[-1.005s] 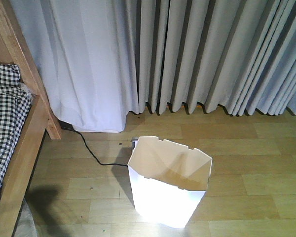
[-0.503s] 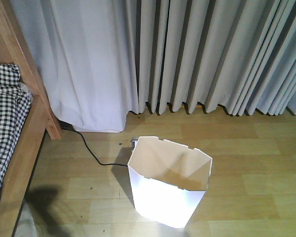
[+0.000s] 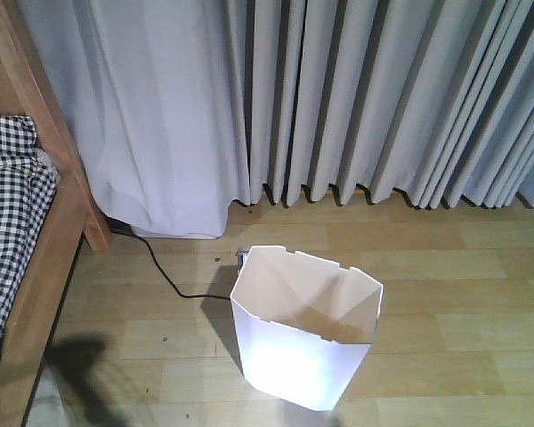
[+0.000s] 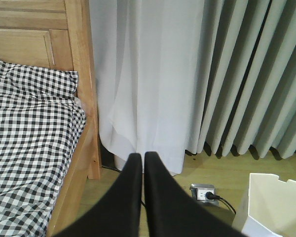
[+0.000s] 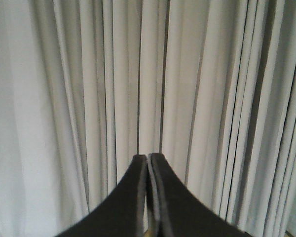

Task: Move trash bin to bedside with robot

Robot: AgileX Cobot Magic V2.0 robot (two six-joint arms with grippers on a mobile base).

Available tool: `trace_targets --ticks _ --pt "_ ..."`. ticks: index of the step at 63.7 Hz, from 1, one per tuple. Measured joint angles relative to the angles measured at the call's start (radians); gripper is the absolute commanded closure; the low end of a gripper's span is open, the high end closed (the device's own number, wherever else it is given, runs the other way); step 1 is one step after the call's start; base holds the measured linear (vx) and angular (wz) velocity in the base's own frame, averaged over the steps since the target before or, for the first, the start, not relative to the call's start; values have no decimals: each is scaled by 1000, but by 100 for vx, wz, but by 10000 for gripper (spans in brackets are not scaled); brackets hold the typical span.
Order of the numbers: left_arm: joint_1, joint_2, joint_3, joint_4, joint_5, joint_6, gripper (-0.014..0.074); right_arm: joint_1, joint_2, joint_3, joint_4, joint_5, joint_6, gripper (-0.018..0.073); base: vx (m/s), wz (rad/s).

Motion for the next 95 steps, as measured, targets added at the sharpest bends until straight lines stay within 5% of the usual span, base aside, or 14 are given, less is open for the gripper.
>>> trace_targets --ticks 10,14,20,41,95 --pt "0 0 0 0 0 0 603 0 0 0 -716 35 672 568 0 0" --pt "0 0 0 0 0 0 603 0 0 0 -898 44 853 568 0 0" --pt "0 0 0 0 0 0 603 0 -19 3 -1038 44 991 568 0 0" --pt "0 0 0 0 0 0 603 0 -274 231 -1066 -54 1040 568 0 0" --pt "0 0 0 0 0 0 603 0 -334 234 -1005 73 1005 568 0 0"
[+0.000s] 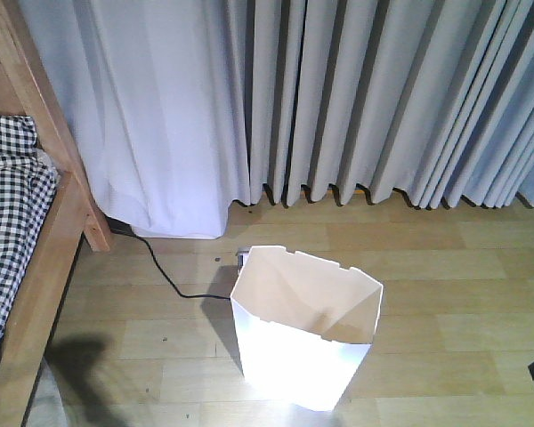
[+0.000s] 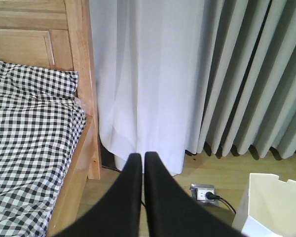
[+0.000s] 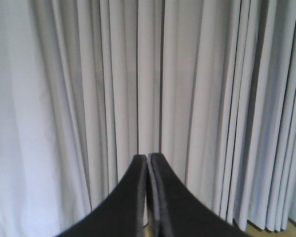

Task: Move trash bin to bedside with robot

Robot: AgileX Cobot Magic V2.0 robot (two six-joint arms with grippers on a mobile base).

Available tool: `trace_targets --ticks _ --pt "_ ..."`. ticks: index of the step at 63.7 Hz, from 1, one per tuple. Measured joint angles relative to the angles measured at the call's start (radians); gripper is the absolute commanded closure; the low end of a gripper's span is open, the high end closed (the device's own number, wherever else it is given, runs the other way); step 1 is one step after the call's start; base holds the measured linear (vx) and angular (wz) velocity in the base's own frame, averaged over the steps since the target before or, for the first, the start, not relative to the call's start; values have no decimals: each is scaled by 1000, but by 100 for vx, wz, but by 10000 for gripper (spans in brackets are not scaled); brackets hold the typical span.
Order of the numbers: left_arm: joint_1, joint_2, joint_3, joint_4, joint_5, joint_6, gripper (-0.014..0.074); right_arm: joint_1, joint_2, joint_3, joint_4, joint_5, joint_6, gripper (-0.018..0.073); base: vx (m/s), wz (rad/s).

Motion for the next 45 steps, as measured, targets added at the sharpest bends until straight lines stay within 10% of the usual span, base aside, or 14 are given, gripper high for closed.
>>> trace_targets --ticks 45 --pt "0 0 0 0 0 0 603 0 0 0 1 0 -5 568 0 0"
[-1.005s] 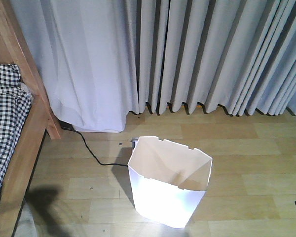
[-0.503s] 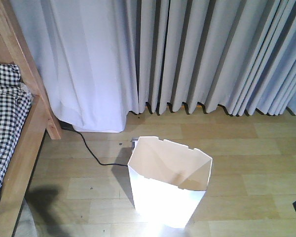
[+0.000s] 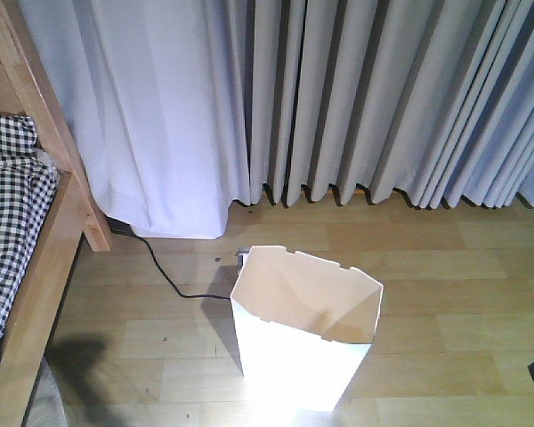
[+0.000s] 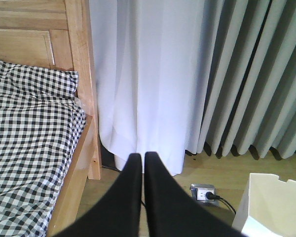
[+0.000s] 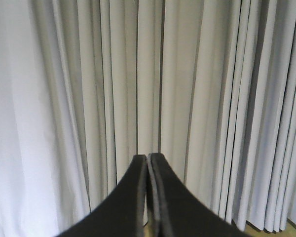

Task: Move trash bin to bedside with robot

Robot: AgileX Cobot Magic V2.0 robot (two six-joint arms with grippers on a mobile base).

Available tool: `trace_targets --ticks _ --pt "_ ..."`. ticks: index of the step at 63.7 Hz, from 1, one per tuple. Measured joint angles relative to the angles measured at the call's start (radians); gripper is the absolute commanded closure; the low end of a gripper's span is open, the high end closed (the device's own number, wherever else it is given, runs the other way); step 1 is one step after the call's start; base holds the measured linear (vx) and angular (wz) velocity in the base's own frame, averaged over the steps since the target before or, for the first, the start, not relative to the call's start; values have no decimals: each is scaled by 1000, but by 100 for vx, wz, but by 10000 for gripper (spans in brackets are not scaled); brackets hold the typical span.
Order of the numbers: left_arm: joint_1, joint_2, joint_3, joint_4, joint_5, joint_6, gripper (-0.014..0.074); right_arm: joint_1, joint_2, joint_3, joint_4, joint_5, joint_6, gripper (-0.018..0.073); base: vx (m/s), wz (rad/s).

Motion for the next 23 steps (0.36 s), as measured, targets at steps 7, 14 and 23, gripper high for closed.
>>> trace_targets --ticks 7,14,23 --pt "0 0 0 0 0 0 603 0 0 0 0 0 0 568 0 0" --pt "0 0 0 0 0 0 603 0 0 0 0 0 0 568 0 0" --pt "0 0 0 0 0 0 603 0 0 0 0 0 -1 568 0 0"
